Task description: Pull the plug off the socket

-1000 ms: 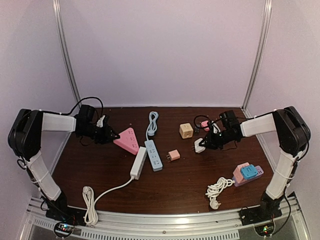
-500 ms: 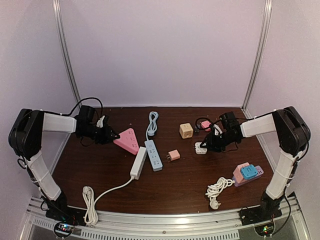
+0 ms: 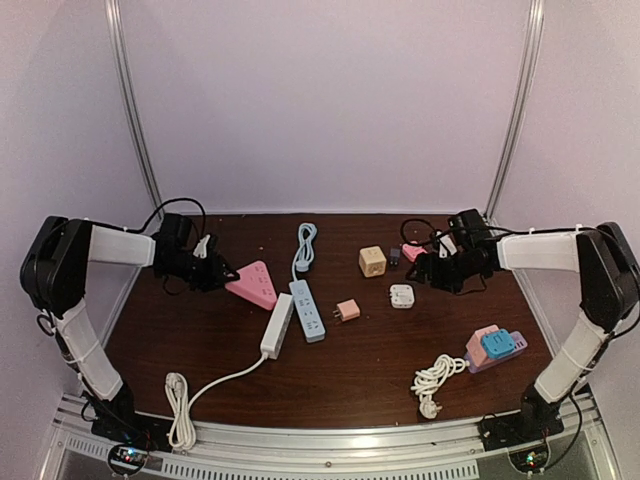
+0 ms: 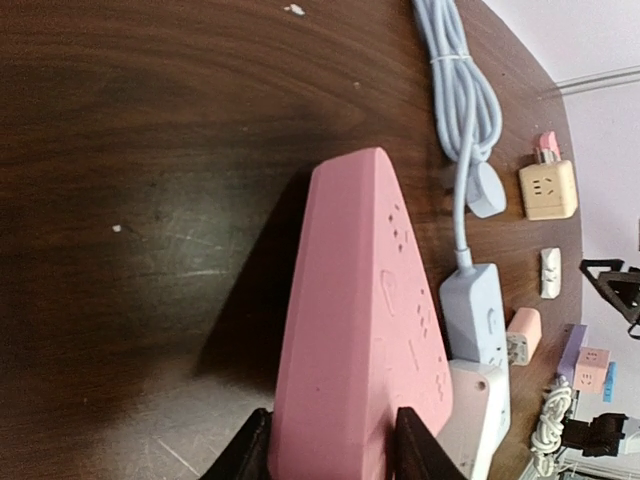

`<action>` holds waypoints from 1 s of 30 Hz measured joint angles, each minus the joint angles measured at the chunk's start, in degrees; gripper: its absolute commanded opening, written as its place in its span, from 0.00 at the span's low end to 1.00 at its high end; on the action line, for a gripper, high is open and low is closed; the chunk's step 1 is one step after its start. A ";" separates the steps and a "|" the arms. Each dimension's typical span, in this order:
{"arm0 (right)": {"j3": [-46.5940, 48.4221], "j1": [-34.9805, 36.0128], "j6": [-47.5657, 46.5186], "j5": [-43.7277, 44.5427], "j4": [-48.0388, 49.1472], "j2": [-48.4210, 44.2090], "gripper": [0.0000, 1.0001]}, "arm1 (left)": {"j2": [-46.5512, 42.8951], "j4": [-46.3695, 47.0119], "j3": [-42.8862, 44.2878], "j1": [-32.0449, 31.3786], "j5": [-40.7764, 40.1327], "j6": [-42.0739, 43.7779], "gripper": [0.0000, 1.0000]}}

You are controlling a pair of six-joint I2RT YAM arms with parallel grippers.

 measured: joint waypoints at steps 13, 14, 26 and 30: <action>-0.96 0.63 0.11 9.25 -6.45 -10.71 1.00 | 1.20 -1.77 -0.28 -0.07 -3.91 1.70 0.47; -1.31 0.63 0.20 10.23 -7.30 -11.76 1.00 | 1.20 -2.05 -0.44 -0.07 -4.07 1.84 0.48; -1.14 0.57 9.05 21.62 -22.36 -21.86 1.00 | 0.57 -2.47 -0.81 -0.07 -5.75 2.23 0.67; 0.20 0.44 14.27 25.86 -30.58 -21.99 1.00 | -1.03 -5.07 -0.94 -0.09 -6.36 2.34 0.74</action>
